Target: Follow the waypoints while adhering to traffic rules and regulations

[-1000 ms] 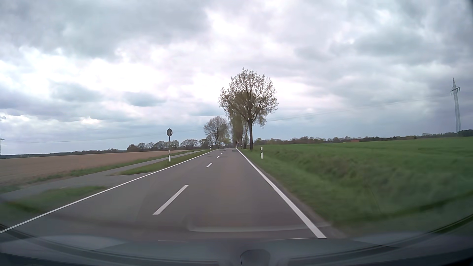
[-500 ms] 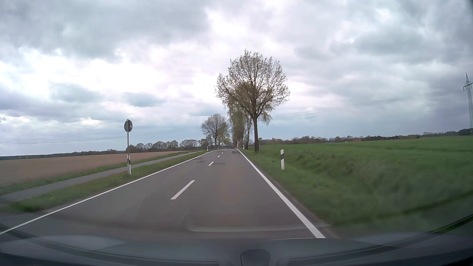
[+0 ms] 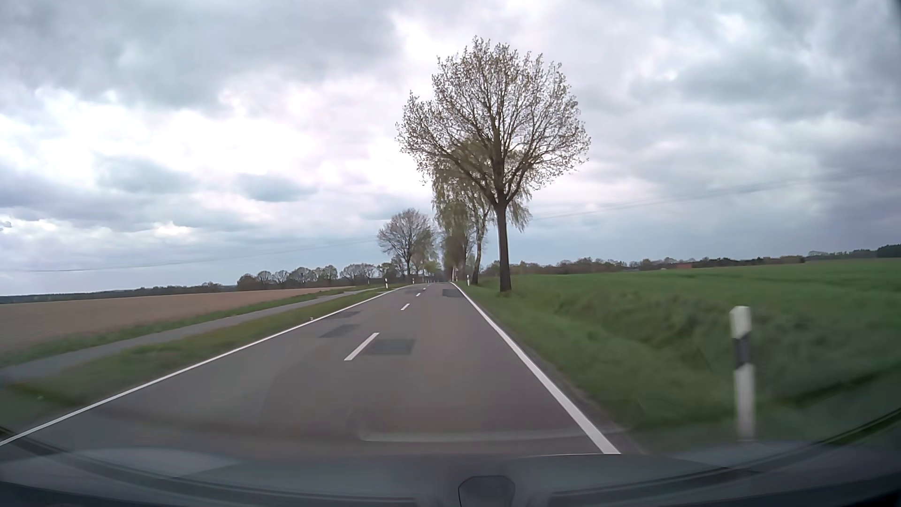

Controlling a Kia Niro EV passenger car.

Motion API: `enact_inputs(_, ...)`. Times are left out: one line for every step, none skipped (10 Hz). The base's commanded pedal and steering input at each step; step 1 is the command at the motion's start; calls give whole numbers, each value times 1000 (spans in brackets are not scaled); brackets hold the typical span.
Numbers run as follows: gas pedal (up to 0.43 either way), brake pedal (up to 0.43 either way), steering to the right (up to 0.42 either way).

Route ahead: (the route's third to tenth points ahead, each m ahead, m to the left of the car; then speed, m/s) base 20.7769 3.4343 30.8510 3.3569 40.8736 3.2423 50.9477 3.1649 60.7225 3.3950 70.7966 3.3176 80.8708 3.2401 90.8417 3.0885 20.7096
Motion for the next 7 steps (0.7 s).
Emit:
enact_inputs(87, 0, -5)
enact_inputs(87, 0, -5)
enact_inputs(87, 0, -5)
enact_inputs(87, 0, -5)
enact_inputs(87, 0, -5)
enact_inputs(79, 0, -5)
enact_inputs(79, 0, -5)
